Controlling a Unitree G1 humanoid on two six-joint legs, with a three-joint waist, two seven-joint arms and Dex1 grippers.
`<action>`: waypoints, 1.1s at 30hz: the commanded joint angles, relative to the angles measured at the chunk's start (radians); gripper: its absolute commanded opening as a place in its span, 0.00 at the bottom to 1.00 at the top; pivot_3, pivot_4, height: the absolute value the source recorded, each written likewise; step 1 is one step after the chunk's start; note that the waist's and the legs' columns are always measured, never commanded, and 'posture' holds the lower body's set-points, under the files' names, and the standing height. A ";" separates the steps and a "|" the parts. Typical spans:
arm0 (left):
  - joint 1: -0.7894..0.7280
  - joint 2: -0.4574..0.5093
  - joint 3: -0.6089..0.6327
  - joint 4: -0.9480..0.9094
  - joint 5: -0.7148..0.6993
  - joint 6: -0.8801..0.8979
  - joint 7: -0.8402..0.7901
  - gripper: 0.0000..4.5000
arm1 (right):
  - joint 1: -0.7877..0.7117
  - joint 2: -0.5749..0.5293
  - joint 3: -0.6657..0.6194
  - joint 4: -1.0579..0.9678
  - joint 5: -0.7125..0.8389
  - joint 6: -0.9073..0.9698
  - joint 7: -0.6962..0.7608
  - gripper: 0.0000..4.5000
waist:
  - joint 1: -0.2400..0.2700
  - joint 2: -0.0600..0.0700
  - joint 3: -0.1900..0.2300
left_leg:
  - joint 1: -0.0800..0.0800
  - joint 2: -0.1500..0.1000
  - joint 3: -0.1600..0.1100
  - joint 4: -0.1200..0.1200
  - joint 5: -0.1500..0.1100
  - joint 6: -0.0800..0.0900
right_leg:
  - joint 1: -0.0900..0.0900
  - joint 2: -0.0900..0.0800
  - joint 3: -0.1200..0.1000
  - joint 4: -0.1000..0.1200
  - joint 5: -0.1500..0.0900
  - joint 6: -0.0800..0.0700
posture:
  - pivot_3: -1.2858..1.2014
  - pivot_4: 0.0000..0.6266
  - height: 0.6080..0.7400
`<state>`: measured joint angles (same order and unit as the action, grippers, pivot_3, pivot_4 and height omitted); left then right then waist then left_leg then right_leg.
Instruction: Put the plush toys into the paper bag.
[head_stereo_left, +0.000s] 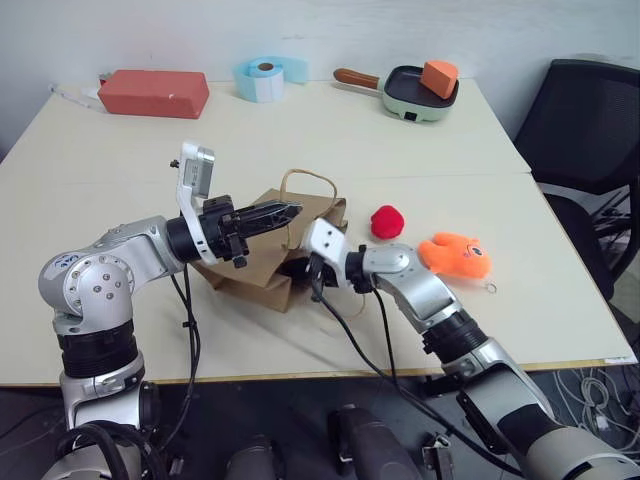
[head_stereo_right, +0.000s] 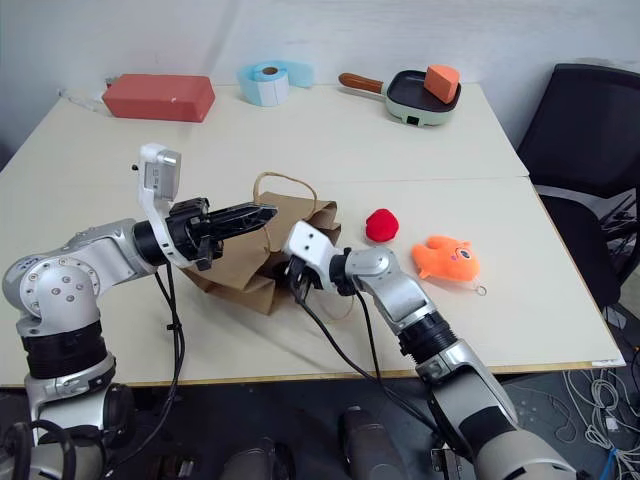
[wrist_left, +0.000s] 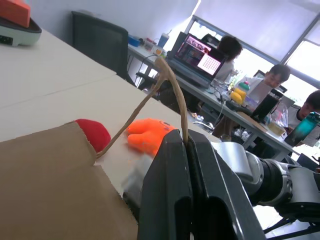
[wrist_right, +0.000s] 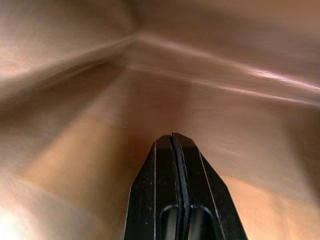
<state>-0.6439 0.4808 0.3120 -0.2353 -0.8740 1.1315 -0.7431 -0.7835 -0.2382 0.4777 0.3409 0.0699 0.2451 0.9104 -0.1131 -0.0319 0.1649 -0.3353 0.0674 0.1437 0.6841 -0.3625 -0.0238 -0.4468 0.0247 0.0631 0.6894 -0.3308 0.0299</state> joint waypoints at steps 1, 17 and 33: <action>-0.031 0.005 0.019 -0.012 -0.044 -0.047 0.001 0.00 | -0.059 -0.010 0.031 0.062 -0.087 -0.110 0.026 0.00 | -0.001 0.000 0.000 | 0.000 0.000 0.000 0.000 0.000 0.000 | 0.000 0.000 0.000 0.000 0.000 0.000 | 0.52 0.24 1.00; 0.020 0.037 -0.056 -0.075 -0.161 -0.031 0.003 0.00 | -0.334 0.109 0.018 0.526 -0.145 -0.251 0.345 0.00 | -0.023 0.000 0.000 | 0.002 0.000 -0.002 0.000 0.001 -0.001 | 0.002 -0.001 -0.001 0.001 0.000 0.000 | 0.52 0.24 1.00; 0.066 0.112 -0.030 -0.103 -0.230 -0.046 0.034 0.00 | -0.312 0.338 -0.291 0.592 0.079 0.284 0.157 0.00 | -0.030 0.001 0.000 | 0.000 0.000 -0.004 0.000 0.001 -0.002 | 0.001 -0.002 -0.003 0.002 -0.001 -0.001 | 0.52 0.24 1.00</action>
<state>-0.5697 0.5807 0.2576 -0.3120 -1.0750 1.1026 -0.7130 -1.0733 0.0757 0.2343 0.9173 0.1161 0.4972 1.1436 -0.1433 -0.0311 0.1653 -0.3349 0.0677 0.1397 0.6840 -0.3611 -0.0260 -0.4460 0.0230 0.0601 0.6920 -0.3315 0.0286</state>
